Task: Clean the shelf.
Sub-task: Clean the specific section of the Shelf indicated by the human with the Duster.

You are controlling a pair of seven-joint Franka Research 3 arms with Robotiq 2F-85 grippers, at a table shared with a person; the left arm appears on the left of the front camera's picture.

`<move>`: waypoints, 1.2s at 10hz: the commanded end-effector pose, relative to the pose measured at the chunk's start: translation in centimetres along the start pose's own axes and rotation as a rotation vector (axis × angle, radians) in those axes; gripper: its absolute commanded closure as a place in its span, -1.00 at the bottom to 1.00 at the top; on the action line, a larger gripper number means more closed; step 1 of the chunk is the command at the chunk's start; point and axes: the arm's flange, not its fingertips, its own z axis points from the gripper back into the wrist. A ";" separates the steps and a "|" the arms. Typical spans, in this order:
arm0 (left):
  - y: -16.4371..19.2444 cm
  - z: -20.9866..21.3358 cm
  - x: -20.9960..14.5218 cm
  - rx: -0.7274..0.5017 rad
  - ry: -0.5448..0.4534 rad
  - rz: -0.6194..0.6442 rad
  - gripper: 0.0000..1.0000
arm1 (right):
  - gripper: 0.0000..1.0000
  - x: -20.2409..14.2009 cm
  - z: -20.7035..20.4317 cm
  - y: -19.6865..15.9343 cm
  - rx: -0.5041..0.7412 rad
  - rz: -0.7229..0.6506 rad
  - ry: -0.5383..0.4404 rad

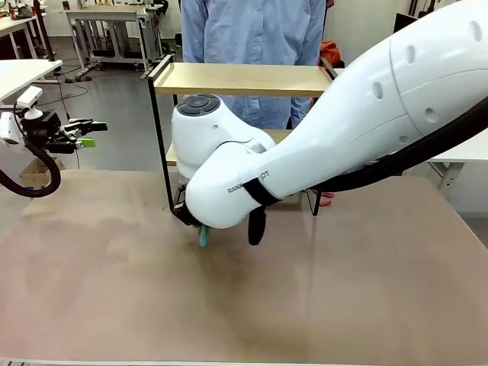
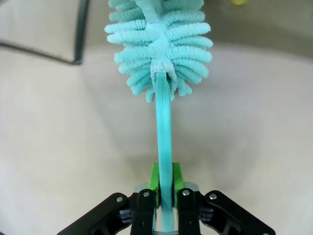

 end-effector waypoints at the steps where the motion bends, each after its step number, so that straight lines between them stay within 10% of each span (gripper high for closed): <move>1: -0.2 -0.2 0.4 0.006 -0.002 -0.015 -1.00 | 0.74 -0.3 1.1 -4.6 0.016 -0.095 0.006; 8: -0.2 -0.2 0.4 0.006 -0.002 -0.015 -1.00 | 0.74 0.8 3.5 -18.9 -0.175 -0.217 0.045; 12: -0.2 -0.2 0.4 0.006 -0.002 -0.015 -1.00 | 0.74 0.1 4.9 -19.2 -0.226 -0.113 -0.023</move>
